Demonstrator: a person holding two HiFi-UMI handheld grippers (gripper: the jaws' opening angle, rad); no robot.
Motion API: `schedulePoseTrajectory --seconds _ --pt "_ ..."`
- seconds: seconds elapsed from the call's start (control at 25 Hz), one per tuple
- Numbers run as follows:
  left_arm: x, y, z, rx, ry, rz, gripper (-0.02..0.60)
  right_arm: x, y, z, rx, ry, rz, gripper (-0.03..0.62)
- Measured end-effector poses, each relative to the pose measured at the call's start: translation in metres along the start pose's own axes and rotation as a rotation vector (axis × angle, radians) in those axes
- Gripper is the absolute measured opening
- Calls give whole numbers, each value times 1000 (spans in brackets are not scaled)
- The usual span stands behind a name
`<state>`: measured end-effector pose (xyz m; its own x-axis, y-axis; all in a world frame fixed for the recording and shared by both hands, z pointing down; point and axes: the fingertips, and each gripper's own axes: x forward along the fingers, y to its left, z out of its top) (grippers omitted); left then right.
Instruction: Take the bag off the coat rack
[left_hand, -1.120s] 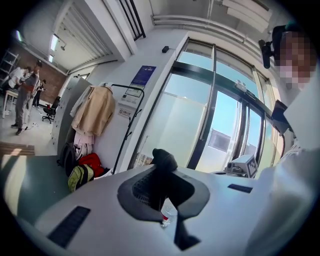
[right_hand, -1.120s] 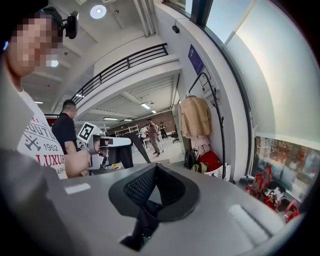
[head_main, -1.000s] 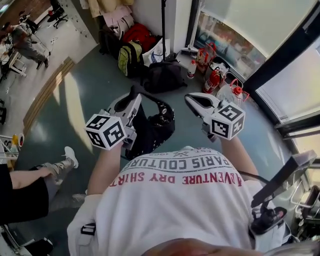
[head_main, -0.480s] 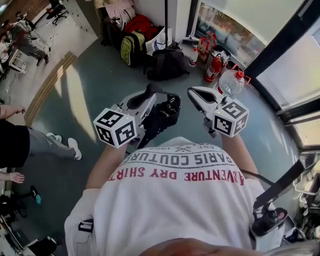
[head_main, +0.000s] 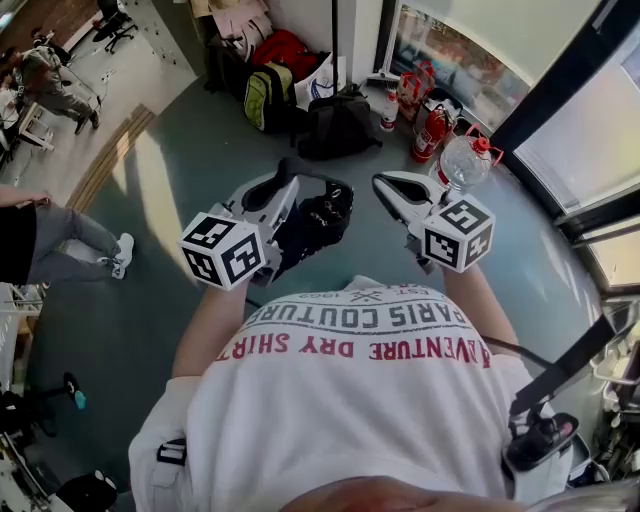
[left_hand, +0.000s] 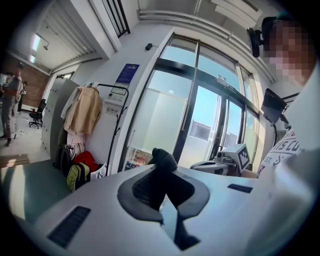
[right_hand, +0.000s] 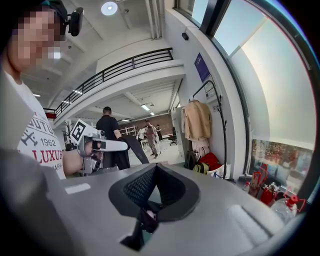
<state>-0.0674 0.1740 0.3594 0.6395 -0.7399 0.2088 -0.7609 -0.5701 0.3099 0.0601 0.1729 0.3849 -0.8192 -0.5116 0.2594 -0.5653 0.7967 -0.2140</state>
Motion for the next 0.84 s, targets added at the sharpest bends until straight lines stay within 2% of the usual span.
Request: schedulePoseTrajectory --seconds 0.16,0.4,0.64,0.84 --pt "2 3 -11 -3 9 24 7 -1 -5 -11 6 -2 20 2" --pt "-28 6 -29 -17 25 19 6 8 24 -23 12 3 16 2" --pt "-35 -2 -25 -33 32 18 7 0 32 -16 15 -1 20 2" --pt "-22 -21 -3 -32 34 17 6 -19 19 4 27 -7 17 2"
